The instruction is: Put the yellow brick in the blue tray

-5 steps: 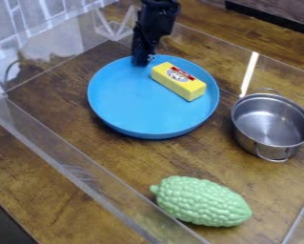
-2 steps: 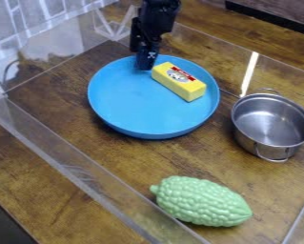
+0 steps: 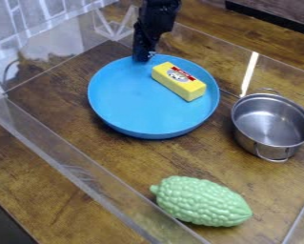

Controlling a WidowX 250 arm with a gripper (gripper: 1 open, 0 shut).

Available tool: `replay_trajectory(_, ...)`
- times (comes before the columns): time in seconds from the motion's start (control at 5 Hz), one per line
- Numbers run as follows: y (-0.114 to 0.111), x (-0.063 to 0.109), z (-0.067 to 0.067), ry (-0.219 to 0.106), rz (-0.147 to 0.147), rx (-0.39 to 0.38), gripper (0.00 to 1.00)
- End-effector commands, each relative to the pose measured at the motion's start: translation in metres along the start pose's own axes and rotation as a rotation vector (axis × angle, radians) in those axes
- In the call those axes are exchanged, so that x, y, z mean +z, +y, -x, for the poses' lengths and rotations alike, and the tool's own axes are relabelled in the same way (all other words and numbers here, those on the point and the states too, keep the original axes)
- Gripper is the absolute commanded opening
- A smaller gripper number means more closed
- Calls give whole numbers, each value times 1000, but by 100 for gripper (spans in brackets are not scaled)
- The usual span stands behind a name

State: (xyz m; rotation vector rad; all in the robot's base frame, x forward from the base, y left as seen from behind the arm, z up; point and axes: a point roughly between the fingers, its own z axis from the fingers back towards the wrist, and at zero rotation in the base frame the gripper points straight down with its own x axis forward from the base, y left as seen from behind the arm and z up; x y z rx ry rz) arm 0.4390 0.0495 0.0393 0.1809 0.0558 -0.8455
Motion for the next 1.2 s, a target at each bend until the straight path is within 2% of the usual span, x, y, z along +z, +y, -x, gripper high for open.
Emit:
replay_trajectory(0.0,15,41,-4,-75,-85,19,100)
replay_trajectory(0.2,14,39,-5,-73,-80,17,100)
replay_trajectory(0.4,14,35,-7,-73,-77,5,0)
replay_trajectory(0.6,13,33,-8,-73,-75,-6,0)
replay_trajectory(0.8,12,30,-9,-71,-70,-9,100)
replay_trajectory(1.0,11,27,-10,-69,-64,-12,100)
